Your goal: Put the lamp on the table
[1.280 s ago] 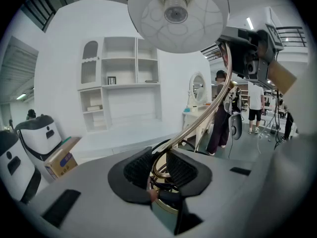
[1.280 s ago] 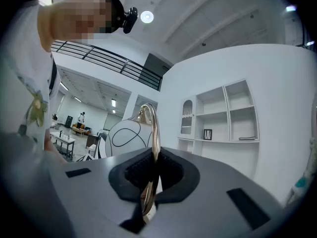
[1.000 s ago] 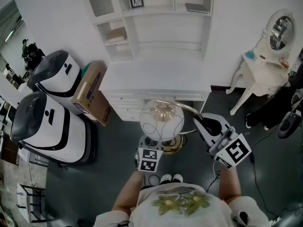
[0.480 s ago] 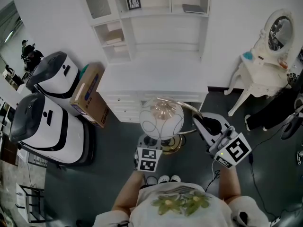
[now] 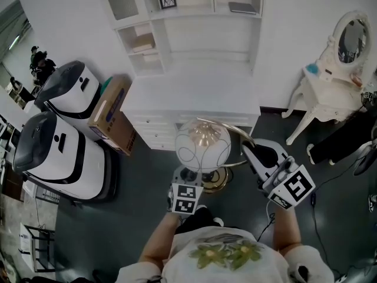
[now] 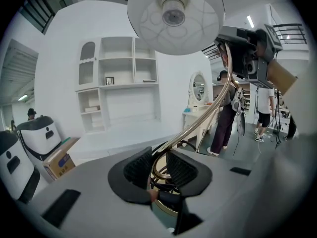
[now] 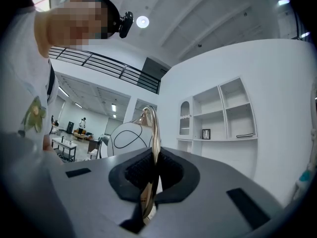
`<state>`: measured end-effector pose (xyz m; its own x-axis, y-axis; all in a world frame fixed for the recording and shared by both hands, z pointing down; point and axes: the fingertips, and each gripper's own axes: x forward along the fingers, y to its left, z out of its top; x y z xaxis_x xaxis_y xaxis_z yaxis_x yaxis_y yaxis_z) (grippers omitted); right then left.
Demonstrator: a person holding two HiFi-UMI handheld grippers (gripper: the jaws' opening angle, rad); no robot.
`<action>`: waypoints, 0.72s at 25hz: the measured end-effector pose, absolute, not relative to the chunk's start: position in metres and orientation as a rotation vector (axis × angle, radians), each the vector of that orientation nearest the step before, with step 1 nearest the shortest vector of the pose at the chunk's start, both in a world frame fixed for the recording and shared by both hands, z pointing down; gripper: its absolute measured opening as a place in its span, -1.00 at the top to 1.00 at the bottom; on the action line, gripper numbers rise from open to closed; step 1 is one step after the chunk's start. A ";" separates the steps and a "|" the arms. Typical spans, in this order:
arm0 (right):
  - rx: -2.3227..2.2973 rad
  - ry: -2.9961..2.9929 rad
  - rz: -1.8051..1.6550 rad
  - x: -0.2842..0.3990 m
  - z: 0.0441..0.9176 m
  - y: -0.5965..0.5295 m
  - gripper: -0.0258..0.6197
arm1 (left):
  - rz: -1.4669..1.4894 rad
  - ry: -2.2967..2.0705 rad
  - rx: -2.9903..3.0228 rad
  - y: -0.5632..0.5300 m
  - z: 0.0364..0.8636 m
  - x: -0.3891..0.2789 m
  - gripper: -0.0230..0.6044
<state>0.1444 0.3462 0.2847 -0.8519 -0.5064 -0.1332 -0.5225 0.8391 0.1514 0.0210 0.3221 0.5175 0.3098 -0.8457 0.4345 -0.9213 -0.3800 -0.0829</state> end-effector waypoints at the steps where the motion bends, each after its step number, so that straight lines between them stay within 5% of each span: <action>1: -0.816 2.929 0.267 0.145 0.285 0.344 0.83 | 0.622 -1.630 2.386 0.322 0.518 0.021 0.61; 18: -0.853 2.983 0.257 0.115 0.313 0.245 0.83 | 0.645 -1.556 2.335 0.233 0.557 -0.003 0.61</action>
